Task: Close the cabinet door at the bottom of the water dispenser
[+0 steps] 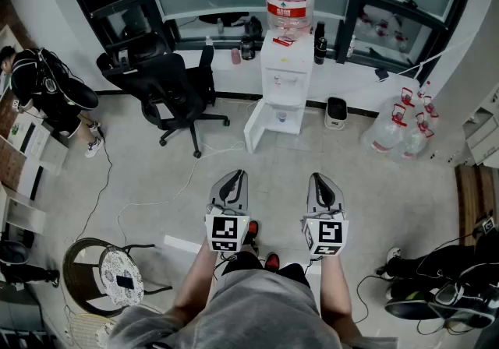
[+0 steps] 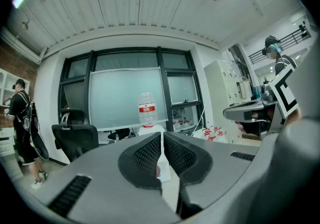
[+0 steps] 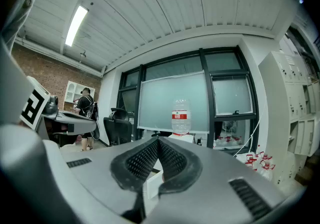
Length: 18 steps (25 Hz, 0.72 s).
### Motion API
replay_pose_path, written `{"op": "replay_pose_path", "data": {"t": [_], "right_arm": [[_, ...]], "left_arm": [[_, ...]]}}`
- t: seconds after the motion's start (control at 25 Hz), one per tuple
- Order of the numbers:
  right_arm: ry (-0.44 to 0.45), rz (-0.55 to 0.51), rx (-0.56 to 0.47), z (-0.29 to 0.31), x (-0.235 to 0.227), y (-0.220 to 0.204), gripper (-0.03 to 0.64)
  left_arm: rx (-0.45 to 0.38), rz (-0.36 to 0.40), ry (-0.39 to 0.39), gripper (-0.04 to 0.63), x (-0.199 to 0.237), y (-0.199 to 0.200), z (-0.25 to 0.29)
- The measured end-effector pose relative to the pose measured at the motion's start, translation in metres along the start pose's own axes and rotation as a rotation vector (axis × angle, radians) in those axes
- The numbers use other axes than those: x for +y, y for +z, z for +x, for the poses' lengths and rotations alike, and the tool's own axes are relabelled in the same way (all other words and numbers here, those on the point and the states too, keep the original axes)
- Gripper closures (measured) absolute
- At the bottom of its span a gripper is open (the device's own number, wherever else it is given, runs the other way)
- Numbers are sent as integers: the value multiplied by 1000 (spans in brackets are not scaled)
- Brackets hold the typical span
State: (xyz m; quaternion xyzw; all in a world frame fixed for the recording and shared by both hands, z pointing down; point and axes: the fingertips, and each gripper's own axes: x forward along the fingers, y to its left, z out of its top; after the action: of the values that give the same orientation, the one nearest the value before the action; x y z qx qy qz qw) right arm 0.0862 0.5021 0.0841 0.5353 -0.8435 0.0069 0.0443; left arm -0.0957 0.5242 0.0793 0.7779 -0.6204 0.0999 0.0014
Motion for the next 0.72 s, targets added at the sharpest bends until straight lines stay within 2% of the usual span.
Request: {"op": "replay_pose_path", "data": {"t": [0.4, 0.72], "right_arm": [[5, 5, 3, 11, -12, -4, 603], [8, -17, 12, 48, -26, -8, 603]], "left_arm": [[7, -7, 7, 560, -1, -4, 16], [4, -18, 10, 560, 15, -6, 59]]}}
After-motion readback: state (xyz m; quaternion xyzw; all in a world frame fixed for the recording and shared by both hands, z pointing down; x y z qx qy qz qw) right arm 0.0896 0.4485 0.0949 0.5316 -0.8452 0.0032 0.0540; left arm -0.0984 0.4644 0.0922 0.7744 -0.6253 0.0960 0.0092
